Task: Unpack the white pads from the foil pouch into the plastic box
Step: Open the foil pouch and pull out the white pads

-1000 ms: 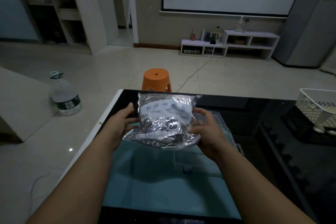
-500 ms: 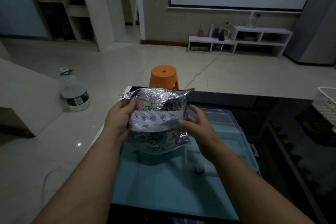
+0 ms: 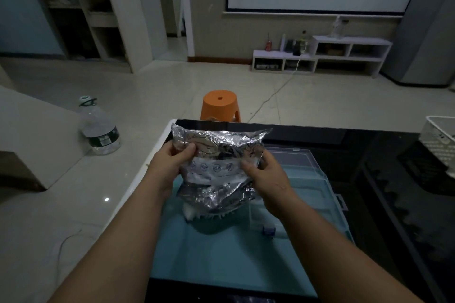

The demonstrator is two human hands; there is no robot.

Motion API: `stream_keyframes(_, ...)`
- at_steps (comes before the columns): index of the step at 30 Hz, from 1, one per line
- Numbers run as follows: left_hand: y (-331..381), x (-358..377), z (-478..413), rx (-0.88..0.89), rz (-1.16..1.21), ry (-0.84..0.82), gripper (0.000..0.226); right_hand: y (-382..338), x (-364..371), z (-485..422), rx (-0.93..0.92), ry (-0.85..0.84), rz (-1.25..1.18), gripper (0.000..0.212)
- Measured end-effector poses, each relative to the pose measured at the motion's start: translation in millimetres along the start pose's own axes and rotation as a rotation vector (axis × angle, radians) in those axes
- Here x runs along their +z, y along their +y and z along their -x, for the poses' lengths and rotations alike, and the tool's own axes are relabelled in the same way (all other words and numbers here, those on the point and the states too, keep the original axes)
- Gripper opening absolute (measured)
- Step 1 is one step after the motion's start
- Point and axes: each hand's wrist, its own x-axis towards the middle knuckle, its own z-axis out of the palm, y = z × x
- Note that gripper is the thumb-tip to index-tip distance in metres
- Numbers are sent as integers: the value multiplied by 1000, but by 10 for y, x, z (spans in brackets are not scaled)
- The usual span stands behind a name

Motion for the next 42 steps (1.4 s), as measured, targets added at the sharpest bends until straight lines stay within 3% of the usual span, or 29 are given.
stream_keyframes(1, -15, -13, -1, -28, -12, -18, 15, -9, 7, 8, 8, 9, -14, 7)
stream_keyframes(6, -54, 21, -30, -35, -50, 128, 14, -22, 29, 23, -1, -20, 33, 25)
stream_keyframes(9, -5, 96, 0, 60, -172, 163, 23, -38, 2, 12, -16, -109, -80, 77)
stream_keyframes(10, 4, 129, 18, 86, -181, 153, 23, -41, 0, 6, -18, -134, -108, 82)
stream_keyframes(13, 6, 213, 60, 103, -173, 95, 18, -80, 2, 43, 9, -125, -151, 52)
stream_keyframes(16, -12, 188, 41, 68, -120, 28, 8, -83, -3, 34, 39, 9, -139, 21)
stream_keyframes(19, 10, 97, 27, 19, -81, -60, 34, -100, -9, 32, -13, 71, -150, 8)
stream_keyframes(21, -9, 64, 17, -51, -89, -92, 36, -100, -1, 41, -37, 80, -157, 8)
stream_keyframes(23, -19, 81, 24, -97, -62, -73, 17, -96, 6, 53, -49, 83, -127, 3)
stream_keyframes(30, 1, 180, 27, -3, 3, 103, 11, -27, 39, 28, -27, -25, -87, 39)
stream_keyframes(35, 0, 239, 55, 41, -115, 100, 15, -42, 94, 45, 12, -30, -135, 64)
stream_keyframes(36, -2, 236, 51, 40, -125, 88, 13, -46, 99, 50, 28, -18, -124, 60)
stream_keyframes(39, 2, 185, 45, 29, -114, 34, 4, -40, 69, 33, 32, 77, -154, 14)
stream_keyframes(40, 16, 160, 49, 36, -91, 3, 9, -34, 57, 28, 42, 111, -164, 8)
stream_keyframes(42, 29, 104, 51, 38, -64, -72, 22, -38, 45, 31, 50, 148, -176, 18)
